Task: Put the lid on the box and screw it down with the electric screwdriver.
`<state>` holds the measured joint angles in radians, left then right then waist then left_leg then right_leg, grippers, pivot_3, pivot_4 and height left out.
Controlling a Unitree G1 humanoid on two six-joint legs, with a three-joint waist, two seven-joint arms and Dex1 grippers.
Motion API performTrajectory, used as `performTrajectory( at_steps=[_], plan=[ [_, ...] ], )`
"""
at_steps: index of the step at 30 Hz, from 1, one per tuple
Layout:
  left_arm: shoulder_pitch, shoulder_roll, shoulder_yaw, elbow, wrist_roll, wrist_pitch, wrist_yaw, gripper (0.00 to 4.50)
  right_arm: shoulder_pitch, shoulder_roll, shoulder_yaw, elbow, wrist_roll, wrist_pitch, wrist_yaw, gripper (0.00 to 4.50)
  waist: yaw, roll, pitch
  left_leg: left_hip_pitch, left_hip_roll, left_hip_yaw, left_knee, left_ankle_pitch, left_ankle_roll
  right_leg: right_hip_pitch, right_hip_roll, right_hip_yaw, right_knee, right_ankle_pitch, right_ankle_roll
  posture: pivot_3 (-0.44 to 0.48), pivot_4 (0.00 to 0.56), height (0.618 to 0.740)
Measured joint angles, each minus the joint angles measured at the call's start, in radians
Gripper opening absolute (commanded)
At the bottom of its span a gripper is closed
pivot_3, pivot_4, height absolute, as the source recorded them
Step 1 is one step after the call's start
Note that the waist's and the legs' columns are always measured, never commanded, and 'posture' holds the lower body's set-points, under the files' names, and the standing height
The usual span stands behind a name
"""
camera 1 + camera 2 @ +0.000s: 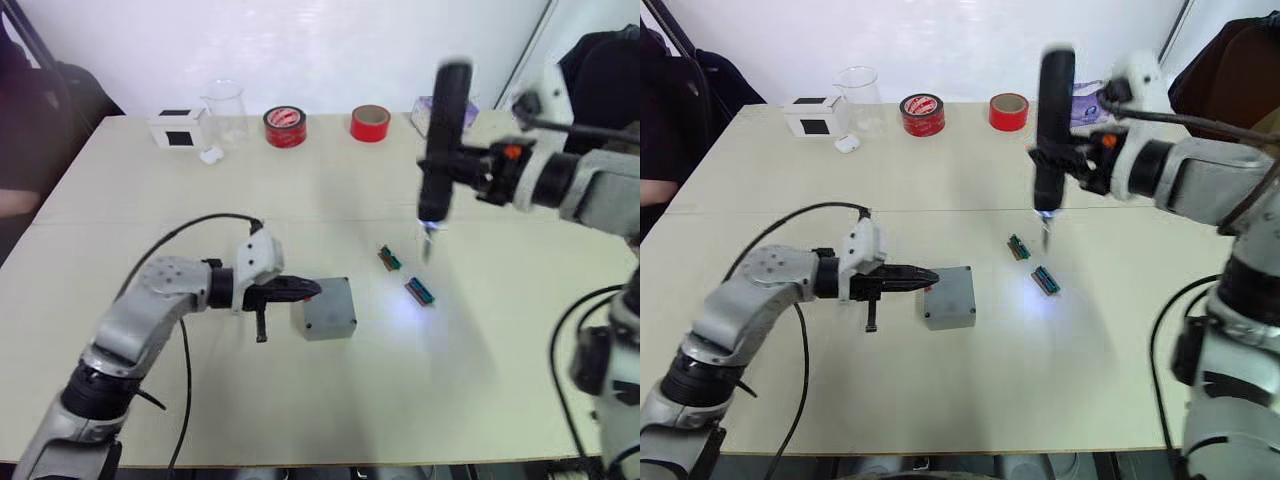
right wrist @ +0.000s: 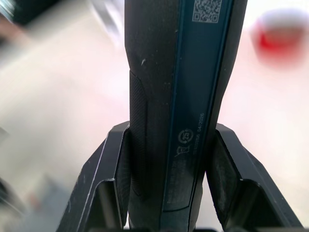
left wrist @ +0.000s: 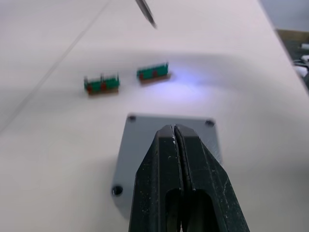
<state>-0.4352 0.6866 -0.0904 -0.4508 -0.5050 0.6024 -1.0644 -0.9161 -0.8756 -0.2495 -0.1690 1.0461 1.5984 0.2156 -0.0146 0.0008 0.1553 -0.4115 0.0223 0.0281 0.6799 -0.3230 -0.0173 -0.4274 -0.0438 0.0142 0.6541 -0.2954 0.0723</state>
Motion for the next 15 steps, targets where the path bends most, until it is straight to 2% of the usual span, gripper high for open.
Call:
performTrajectory(
  at_steps=[3, 7, 15],
  plan=[
    [-0.021, 0.024, 0.036, -0.037, -0.049, 0.022, -0.003, 0.00, -0.003, -0.070, 0.103, 0.014, -0.062, 0.008, 0.021, 1.65, -0.004, 0.004, 0.003, 0.000, 0.000, 0.000, 0.000, 0.000, 0.000, 0.000, 0.001, 0.000, 0.000, 0.000, 0.000, 0.000, 0.150, 0.740],
    [-0.033, 0.049, 0.048, -0.065, -0.084, 0.046, 0.005, 0.00, -0.015, -0.144, 0.245, 0.064, -0.105, 0.009, 0.073, 1.65, -0.002, 0.002, 0.004, 0.000, 0.001, 0.000, 0.001, 0.000, 0.000, 0.000, 0.004, 0.000, 0.001, 0.000, 0.001, 0.000, 0.150, 0.740],
    [-0.011, 0.080, 0.074, -0.124, -0.129, 0.068, 0.036, 0.00, -0.013, -0.162, 0.507, 0.233, -0.274, 0.009, 0.179, 1.65, 0.003, 0.000, 0.006, 0.000, 0.000, 0.001, 0.002, 0.000, 0.000, 0.000, 0.004, 0.002, 0.001, 0.001, 0.002, 0.000, 0.150, 0.740]
  ],
)
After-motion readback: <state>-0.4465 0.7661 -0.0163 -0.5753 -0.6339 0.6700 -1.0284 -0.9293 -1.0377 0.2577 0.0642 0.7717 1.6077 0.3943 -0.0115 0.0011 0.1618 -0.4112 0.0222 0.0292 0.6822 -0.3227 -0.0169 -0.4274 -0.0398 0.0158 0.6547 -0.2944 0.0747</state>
